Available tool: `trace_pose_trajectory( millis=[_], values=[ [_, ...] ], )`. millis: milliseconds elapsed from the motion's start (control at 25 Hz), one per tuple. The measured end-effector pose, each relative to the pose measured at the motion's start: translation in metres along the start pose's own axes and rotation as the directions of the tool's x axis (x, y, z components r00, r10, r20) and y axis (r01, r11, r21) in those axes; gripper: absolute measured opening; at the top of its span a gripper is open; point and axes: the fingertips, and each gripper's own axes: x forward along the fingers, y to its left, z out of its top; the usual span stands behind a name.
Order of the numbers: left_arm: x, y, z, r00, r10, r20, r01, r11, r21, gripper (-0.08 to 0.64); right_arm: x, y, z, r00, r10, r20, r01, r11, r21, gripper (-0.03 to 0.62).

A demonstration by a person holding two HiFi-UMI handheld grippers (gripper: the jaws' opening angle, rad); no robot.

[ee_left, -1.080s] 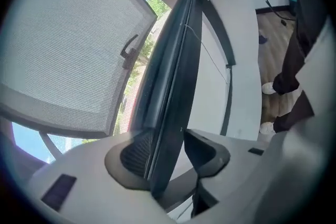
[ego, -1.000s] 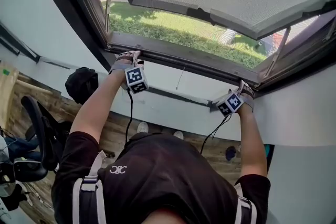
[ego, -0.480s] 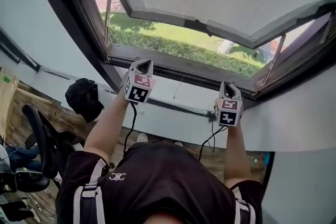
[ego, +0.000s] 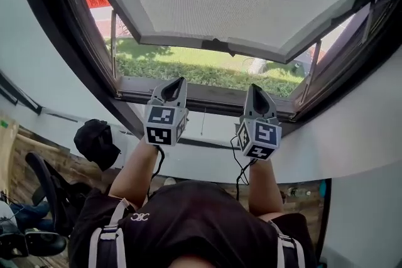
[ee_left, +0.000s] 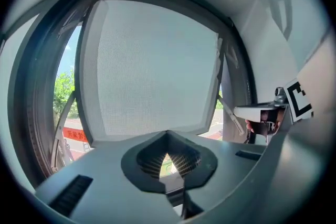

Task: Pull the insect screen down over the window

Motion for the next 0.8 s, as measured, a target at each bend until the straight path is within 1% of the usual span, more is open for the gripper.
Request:
trace_pose_trajectory(
  millis=[120,320,520,640,800],
  values=[
    [0.003,-0.007,0.002,1.000,-0.011,0.006,0.010,1.000,0.020,0.003,0.003,0.008,0.008,0.999,0.020,0.027,-0.020,1.000,0.009,0.005],
    [0.011,-0.008,-0.001,1.000,-0.019,-0.003,0.019,1.000,-0.002,0.003,0.005,0.014,0.019,0.997,0.035,0.070,-0.036,0.999,0.020,0.003],
    [0.010,-0.002,0.004,1.000,-0.008,0.007,0.008,1.000,-0.008,0.003,0.010,0.016,0.019,0.996,0.052,0.067,-0.054,0.998,0.029,0.003],
    [0.009,-0.001,0.009,1.000,-0.004,0.019,0.004,1.000,-0.001,0.003,0.010,0.015,0.019,0.996,0.057,0.065,-0.060,0.997,0.047,0.003],
    [0.007,-0.002,0.014,1.000,-0.001,0.030,0.000,1.000,0.017,0.003,0.011,0.017,0.021,0.996,0.063,0.064,-0.065,0.997,0.038,0.003]
  ],
)
